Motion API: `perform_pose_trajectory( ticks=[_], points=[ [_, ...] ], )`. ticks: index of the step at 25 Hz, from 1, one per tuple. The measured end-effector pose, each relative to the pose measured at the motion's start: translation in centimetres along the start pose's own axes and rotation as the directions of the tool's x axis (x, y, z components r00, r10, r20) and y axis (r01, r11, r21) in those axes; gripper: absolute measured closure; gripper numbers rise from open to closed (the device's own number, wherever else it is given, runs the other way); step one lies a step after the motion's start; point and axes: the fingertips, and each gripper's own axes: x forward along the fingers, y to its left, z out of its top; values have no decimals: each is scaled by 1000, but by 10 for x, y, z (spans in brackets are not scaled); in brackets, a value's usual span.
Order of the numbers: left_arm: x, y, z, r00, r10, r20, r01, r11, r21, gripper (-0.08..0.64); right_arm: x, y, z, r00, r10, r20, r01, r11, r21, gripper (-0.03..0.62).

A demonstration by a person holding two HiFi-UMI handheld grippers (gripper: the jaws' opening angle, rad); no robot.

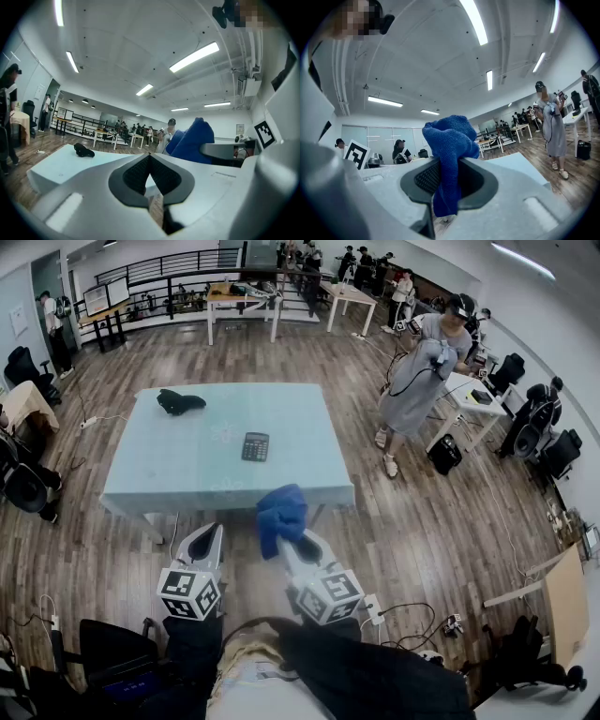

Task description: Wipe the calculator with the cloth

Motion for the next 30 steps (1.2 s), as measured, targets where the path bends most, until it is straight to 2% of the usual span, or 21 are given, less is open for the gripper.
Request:
perform_pose_trajectory(
  ticks=[6,20,30],
  points=[
    [-1,11,3,1000,14,7,-14,1000,6,561,10,0,1,1000,3,7,-3,1000,-7,509],
    [-12,30,-7,1000,11,-12,-11,999,-34,561,14,7,-5,1000,-29,-5,29,1000,-4,506],
    [-27,46,-36,996,-40,-84,33,996,-85,561,15,23,-36,993,-92,-69,94,995,17,505]
  ],
)
